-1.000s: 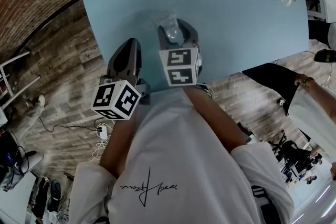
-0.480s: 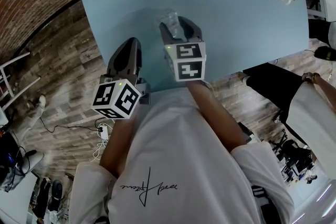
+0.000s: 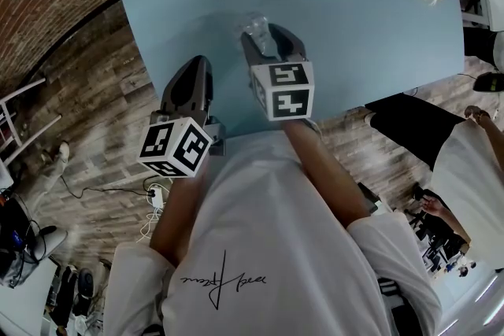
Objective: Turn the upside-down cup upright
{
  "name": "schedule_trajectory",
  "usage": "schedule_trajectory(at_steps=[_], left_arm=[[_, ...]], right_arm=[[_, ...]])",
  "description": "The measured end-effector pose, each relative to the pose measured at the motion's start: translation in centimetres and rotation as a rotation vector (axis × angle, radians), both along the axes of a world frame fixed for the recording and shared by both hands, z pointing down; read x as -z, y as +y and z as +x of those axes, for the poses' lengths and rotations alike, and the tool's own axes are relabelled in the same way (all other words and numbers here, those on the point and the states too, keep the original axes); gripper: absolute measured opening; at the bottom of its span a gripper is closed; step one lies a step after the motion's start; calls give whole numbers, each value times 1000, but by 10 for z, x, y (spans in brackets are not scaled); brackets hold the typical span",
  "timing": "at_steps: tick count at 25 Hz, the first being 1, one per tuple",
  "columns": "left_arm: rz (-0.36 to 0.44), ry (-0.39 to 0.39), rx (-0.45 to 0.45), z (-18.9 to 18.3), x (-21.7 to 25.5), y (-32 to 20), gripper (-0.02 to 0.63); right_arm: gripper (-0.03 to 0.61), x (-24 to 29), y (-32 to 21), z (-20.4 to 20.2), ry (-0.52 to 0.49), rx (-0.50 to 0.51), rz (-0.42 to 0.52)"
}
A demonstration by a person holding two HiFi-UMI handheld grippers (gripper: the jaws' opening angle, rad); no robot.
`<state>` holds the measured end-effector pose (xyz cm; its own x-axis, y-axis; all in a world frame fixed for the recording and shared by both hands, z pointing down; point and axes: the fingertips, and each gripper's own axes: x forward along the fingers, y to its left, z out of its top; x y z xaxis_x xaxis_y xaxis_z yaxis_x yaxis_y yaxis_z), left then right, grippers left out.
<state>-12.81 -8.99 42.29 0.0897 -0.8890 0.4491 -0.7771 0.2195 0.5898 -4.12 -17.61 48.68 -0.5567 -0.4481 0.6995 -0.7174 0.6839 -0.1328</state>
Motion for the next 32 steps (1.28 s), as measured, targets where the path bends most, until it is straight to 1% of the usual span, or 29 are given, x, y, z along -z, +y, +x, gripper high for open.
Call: schedule_trajectory(at_steps=[7,17,22,23,24,25,32], left_arm=[[-3,4,0,-1,-2,0,11],[-7,11,-6,2,-4,0,11],[-11,9,-9,3,-4,-1,11],[-12,9,-9,3,-3,-1,11],[-12,8,-9,3,-3,-1,11],[-13,8,-9,3,-3,-2,11],[-20,7,-8,4,-4,-3,11]], right_arm=[[227,0,-2,2,-26,-11,-15],[224,-1,-14,17,-48,-69,-19],[221,-10,-20,25,-62,-102,-58],[194,-11,-21,26,-67,-110,-66],[141,-12,-22,28,-70,-120,-70],[106,-13,-23,29,-71,-129,-73],[101,-18,-20,29,-66,-127,-95]])
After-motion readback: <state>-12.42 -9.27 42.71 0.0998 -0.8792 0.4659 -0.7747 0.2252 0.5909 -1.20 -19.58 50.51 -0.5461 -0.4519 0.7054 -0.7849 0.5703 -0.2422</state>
